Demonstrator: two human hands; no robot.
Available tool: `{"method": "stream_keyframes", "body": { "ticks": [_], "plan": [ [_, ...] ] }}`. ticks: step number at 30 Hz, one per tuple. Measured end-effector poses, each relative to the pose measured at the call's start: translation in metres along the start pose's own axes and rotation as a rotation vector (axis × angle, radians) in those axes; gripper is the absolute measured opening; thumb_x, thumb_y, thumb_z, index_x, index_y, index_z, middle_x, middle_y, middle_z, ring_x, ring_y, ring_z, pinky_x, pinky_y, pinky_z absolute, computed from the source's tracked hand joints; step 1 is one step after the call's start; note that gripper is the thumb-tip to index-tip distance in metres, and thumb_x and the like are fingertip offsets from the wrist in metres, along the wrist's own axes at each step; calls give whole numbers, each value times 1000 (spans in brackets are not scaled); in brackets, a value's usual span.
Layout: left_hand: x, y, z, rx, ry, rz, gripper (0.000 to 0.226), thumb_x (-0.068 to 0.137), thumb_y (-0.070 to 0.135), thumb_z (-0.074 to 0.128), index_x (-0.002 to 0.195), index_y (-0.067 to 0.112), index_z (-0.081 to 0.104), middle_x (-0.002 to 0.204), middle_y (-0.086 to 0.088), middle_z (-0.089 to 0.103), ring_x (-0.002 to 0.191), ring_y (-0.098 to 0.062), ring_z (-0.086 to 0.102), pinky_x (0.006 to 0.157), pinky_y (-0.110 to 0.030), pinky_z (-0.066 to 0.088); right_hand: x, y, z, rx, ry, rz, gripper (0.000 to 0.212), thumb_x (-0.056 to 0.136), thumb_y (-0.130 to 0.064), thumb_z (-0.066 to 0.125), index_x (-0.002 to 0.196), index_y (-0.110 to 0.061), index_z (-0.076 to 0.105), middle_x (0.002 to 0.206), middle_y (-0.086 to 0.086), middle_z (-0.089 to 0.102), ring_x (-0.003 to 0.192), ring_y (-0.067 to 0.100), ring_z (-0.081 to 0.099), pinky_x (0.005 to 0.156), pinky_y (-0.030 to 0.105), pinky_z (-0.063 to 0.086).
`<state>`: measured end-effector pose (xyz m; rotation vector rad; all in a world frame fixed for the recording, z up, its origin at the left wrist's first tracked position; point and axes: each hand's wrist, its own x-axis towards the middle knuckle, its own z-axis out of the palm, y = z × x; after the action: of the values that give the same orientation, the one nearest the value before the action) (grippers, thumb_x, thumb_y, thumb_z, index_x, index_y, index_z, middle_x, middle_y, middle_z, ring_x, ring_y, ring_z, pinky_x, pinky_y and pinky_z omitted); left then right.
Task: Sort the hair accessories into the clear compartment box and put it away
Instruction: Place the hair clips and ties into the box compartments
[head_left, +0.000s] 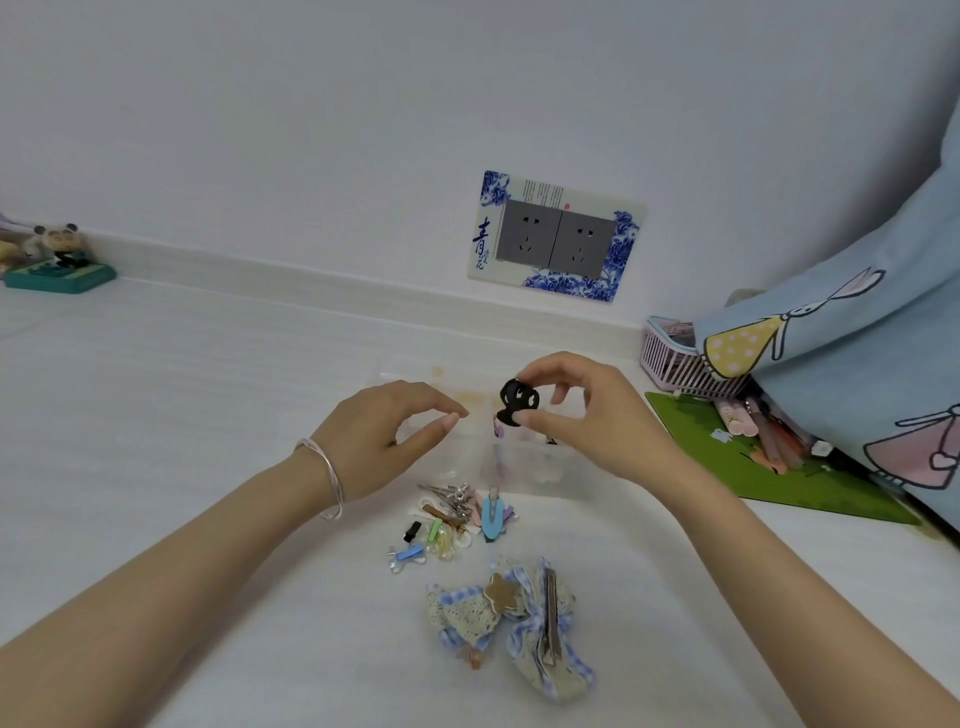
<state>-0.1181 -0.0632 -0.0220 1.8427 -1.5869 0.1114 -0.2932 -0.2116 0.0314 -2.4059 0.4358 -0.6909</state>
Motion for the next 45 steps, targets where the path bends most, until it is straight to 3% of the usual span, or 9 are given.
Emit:
{"method": "stream_keyframes", "body": {
  "ticks": [5, 13, 19, 23, 25, 30, 36, 41, 45],
  "plan": [
    [0, 1, 0, -6, -2, 4, 45, 85, 57, 27, 108, 37, 60, 109, 21, 62, 101, 0, 54, 84, -30, 48, 22, 14, 6, -181, -83, 49, 29, 76, -23, 75, 102, -28, 64, 100, -13, 66, 82, 9, 50, 76, 25, 44],
    [0, 1, -1, -21, 4, 15, 43, 85, 57, 28, 107, 37, 60, 108, 20, 62, 101, 0, 55, 84, -28, 48, 23, 22, 5, -241, -94, 60, 28, 79, -32, 71, 105, -35, 63, 109, -13, 61, 105, 8, 50, 89, 30, 38],
    [0, 1, 0, -12, 11, 20, 42, 85, 56, 28, 107, 38, 59, 108, 21, 62, 100, 0, 54, 82, -24, 47, 26, 19, 9, -336, -104, 21, 33, 79, -34, 71, 110, -30, 63, 99, -16, 65, 97, 7, 52, 101, 37, 35],
    [0, 1, 0, -8, 18, 17, 42, 85, 56, 28, 107, 37, 60, 107, 20, 63, 99, 0, 54, 82, -28, 48, 30, 16, 12, -456, -224, -2, 46, 85, -37, 63, 129, -29, 53, 115, -5, 62, 112, 15, 46, 98, 31, 26],
    [0, 1, 0, -13, 22, 16, 42, 85, 55, 29, 107, 38, 60, 107, 20, 63, 99, 0, 55, 82, -29, 49, 31, 13, 11, -496, -261, -30, 43, 86, -35, 61, 128, -28, 53, 114, -2, 60, 112, 18, 42, 96, 32, 27],
    [-1, 0, 0, -20, 28, 19, 40, 86, 55, 30, 106, 37, 60, 106, 21, 63, 98, 1, 55, 82, -30, 49, 27, 19, 4, -317, -201, -63, 29, 83, -29, 64, 112, -30, 57, 106, -6, 59, 103, 14, 44, 91, 30, 38],
    [0, 0, 1, -6, 18, 28, 41, 87, 54, 29, 110, 37, 59, 109, 20, 62, 101, 0, 54, 84, -28, 48, 25, 28, 1, -167, -127, -77, 31, 77, -25, 73, 102, -29, 56, 99, -10, 63, 99, 6, 55, 84, 21, 42],
    [0, 0, 1, 0, 22, 34, 41, 87, 54, 29, 110, 36, 59, 109, 19, 62, 100, 0, 55, 85, -27, 47, 28, 33, 0, -11, -100, -28, 41, 84, -26, 67, 122, -29, 54, 103, -4, 62, 100, 9, 57, 90, 12, 39],
    [0, -1, 1, 0, 24, 29, 40, 87, 54, 29, 109, 37, 59, 108, 20, 62, 99, 1, 54, 84, -26, 47, 27, 34, 4, 36, -116, -12, 29, 84, -23, 67, 112, -23, 61, 108, -5, 65, 104, 5, 57, 86, 6, 39]
  ]
}}
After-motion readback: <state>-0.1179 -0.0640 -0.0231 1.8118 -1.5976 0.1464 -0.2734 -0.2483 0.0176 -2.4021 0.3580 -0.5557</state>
